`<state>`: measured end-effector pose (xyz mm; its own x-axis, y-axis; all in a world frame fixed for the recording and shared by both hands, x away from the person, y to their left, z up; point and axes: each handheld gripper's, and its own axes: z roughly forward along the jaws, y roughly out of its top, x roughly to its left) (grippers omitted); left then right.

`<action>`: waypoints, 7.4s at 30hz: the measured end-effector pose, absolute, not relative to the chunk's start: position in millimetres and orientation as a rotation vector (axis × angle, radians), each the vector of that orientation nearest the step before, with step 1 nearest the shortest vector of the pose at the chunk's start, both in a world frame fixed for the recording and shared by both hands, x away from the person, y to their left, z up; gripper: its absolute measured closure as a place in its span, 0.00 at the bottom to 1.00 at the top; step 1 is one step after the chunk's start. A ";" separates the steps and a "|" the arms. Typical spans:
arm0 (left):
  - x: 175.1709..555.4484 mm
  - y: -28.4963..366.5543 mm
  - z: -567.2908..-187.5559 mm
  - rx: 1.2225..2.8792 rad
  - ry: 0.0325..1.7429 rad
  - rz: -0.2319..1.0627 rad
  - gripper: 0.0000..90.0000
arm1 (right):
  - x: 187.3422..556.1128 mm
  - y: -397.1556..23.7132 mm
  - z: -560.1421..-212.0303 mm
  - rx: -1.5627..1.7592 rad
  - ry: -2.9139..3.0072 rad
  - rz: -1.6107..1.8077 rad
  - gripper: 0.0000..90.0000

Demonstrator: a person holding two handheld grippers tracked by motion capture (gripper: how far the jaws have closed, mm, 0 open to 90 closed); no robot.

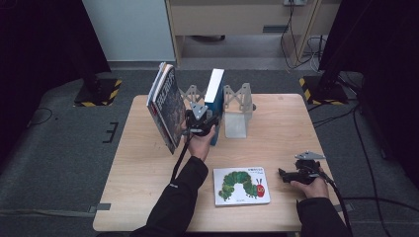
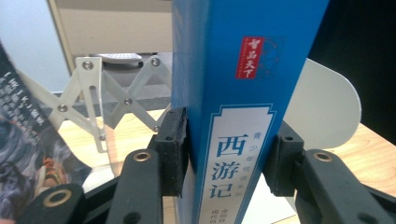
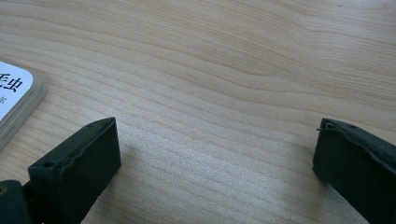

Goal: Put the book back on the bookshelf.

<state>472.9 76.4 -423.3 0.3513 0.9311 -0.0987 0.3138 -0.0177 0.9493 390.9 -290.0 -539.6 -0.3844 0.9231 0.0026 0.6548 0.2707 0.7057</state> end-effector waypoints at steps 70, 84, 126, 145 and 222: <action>461.6 69.6 -437.5 1.615 1.070 0.605 0.63 | 390.7 -289.4 -539.6 1.425 2.138 0.889 0.01; 438.3 85.9 -430.0 1.734 1.007 0.621 0.51 | 390.9 -289.4 -539.7 1.425 2.139 0.888 0.01; 343.5 144.6 -491.6 1.936 1.034 0.297 0.34 | 373.8 -264.7 -515.6 1.380 2.194 1.021 0.25; 347.5 113.5 -520.4 2.051 1.025 0.188 0.32 | 359.1 -225.4 -516.9 1.414 2.328 1.200 0.34; 346.0 94.9 -531.4 2.086 0.922 0.123 0.21 | 369.9 -223.2 -528.5 1.506 2.318 1.339 0.41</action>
